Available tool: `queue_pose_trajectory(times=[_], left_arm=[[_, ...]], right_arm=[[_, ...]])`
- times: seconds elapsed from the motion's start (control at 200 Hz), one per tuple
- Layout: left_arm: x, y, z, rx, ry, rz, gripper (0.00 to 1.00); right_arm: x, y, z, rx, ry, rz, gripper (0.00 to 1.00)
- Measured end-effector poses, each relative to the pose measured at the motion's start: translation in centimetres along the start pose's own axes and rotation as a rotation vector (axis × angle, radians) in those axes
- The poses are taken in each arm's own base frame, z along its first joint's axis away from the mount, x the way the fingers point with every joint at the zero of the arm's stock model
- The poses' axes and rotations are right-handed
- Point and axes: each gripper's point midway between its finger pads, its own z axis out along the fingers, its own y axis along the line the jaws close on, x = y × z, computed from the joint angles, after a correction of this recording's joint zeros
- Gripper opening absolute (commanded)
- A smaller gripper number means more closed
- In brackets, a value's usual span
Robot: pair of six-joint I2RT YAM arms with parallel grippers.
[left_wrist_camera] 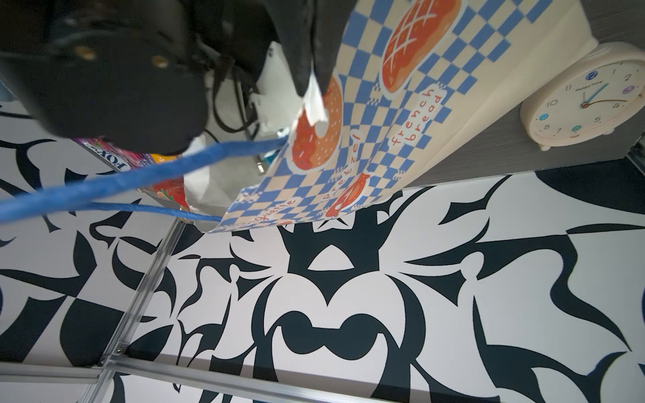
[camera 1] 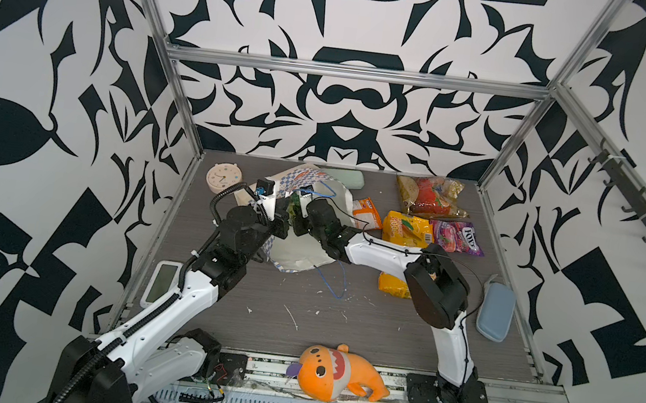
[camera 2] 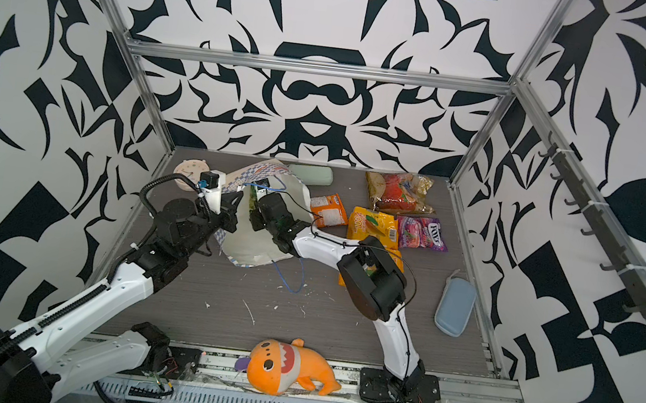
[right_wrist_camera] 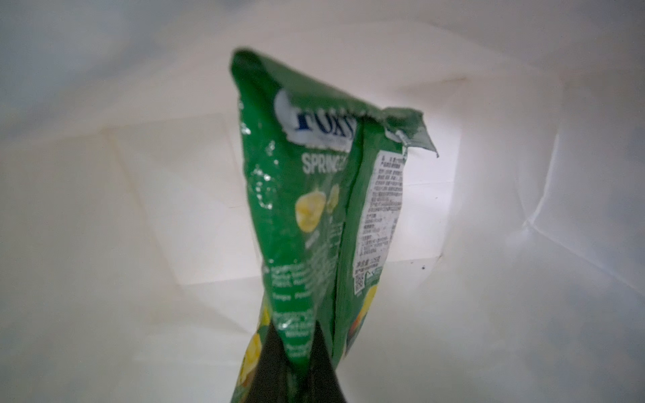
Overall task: Take the snacks out of the paper bag
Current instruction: 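Lift the green packet up out of the bag with the right gripper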
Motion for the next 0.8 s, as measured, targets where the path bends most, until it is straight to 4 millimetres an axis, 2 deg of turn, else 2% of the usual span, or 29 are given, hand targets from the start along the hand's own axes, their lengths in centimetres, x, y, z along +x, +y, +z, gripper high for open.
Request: queue_pose_trajectory(times=[0.22, 0.325, 0.485, 0.67, 0.8], left_arm=[[0.2, 0.9, 0.0, -0.05, 0.009, 0.001, 0.0], [-0.3, 1.4, 0.0, -0.085, 0.011, 0.005, 0.0], [-1.1, 2.3, 0.2, -0.144, 0.008, 0.012, 0.0], [-1.2, 2.9, 0.8, -0.188, 0.024, 0.015, 0.0], [-1.7, 3.3, 1.5, -0.218, 0.036, 0.008, 0.0]], right_arm=[[-1.0, 2.0, -2.2, -0.179, 0.006, 0.078, 0.0], [-1.1, 2.6, -3.8, -0.234, 0.017, 0.091, 0.0], [-2.0, 3.8, -7.6, -0.317, 0.013, 0.096, 0.0], [-4.3, 5.5, -12.4, -0.423, -0.024, 0.076, 0.0], [-5.2, 6.0, -15.2, -0.465, -0.051, 0.056, 0.0]])
